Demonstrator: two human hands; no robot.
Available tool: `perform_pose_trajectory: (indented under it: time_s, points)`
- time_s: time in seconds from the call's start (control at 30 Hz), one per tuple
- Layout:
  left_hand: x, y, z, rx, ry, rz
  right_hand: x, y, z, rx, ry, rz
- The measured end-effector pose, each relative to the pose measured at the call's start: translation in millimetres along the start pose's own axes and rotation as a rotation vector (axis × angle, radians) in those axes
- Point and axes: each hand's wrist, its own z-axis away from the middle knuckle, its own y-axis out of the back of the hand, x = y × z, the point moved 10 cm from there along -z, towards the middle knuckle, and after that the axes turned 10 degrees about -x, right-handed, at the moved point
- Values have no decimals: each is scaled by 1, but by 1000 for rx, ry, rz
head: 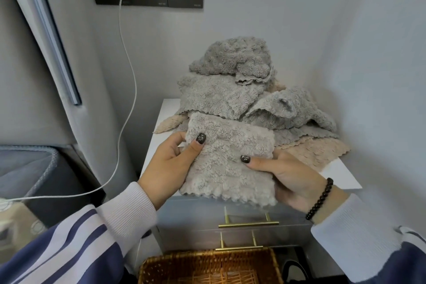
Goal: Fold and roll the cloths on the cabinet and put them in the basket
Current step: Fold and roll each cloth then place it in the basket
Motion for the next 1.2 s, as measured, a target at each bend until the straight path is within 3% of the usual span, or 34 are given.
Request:
perform_pose_trajectory:
  time_s: [0.2,0.33,0.4,0.5,0.6,0.7,0.8,0.9,1.1,1.2]
  points:
    - [-9,7,2,-17,89,-98,-12,29,-7,115,74,111]
    - [-16,32,6,85,157,-199,-8,28,-20,257,119,340]
    - [-16,52,10,163,196,-371,-9,20,-30,283,151,513]
    - [-14,78,16,246,250,-843,-13,10,-41,352,184,885]
    - [6,72,21,303,21,-1189,-40,-20,-27,479,514,1321]
    - [4,38,16,113,-183,-1265,-35,-70,-27,308,786,1583]
    - [-30,20,3,-120,-49,-1361,5,-80,-59,56,549,1794]
    - [-57,22,-3,-235,130,-1496,25,-57,-78,2,282,1946]
    - [-64,34,-3,-235,196,-1555,21,-27,-83,-2,57,1941]
    - [-60,51,-6,-183,230,-1426,4,-16,-81,18,75,1716]
